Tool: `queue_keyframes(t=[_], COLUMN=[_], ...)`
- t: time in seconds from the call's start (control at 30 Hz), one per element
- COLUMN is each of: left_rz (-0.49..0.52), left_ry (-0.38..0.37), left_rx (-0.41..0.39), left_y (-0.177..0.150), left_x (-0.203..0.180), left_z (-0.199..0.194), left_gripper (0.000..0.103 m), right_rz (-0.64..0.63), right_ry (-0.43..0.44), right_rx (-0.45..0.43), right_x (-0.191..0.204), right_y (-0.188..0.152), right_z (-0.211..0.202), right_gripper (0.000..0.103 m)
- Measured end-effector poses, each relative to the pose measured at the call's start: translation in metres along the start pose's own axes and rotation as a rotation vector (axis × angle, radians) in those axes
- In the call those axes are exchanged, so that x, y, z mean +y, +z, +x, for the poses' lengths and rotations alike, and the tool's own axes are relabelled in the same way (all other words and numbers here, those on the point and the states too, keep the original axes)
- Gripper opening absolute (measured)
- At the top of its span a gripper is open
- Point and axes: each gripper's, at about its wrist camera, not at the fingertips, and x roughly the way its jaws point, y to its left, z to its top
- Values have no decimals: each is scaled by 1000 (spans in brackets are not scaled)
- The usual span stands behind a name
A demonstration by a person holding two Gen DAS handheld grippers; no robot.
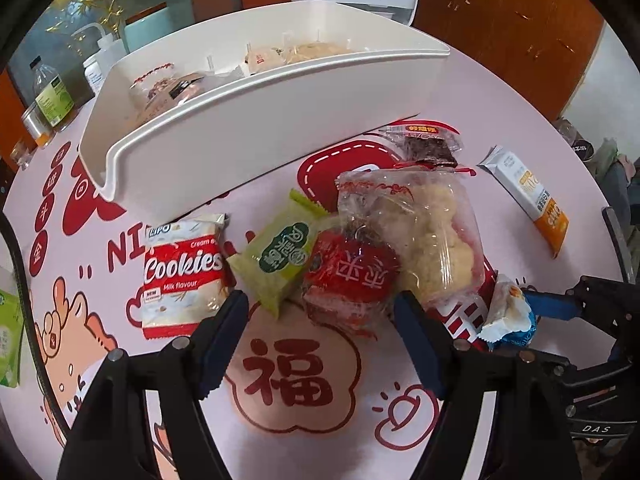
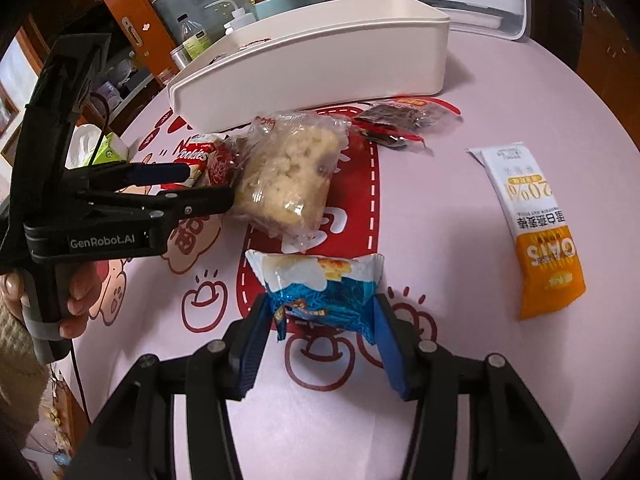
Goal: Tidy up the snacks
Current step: 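Grasp the red-wrapped bag with the left gripper while the right grasps the blue packet, then carry both held snacks into the white tray and open both grippers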
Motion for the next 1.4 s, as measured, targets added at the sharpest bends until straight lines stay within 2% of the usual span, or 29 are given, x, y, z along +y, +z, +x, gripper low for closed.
queue_keyframes(t=[0.2,0.27,0.33,0.4,0.47,0.67,0.73,0.8,0.9,1.0,1.17,1.27,1.4], left_rz=[68,94,117,116,109,84,78,68,40,10,30,67,50], left_ry=[-17,-2,22,13,14,-52,-49,-42,-55,-85,-121,-124,-140], left_rx=[-12,-18,-31,-35,-32,-16,-10,-7,0,9,29,28,38], left_y=[7,10,14,19,26,31,31,29,28,28,26,23,20], left_x=[-9,-15,-19,-21,-20,-12,-12,-10,1,7,3,-7,-10], left_z=[-3,-2,0,1,4,8,9,11,14,16,17,15,13], left_gripper=[74,74,67,51,48,49,52,63,67,67,67,58,50], right_rz=[15,23,28,28,28,33,33,30,25,22,23,26,28], right_ry=[18,23,27,27,28,37,40,35,33,36,43,46,46], right_rx=[-9,-12,-14,-17,-17,-11,-9,-9,-11,-8,-8,-8,-16], right_x=[-6,-8,-9,-10,-11,-12,-12,-11,-10,-8,-7,-8,-9], right_y=[0,0,1,0,-1,0,0,1,1,0,0,0,1], right_z=[-2,-3,-4,-5,-6,-4,-4,-4,-4,-4,-4,-5,-7], right_gripper=[50,50,50,50,50,50,50,50,50,50,50,50,50])
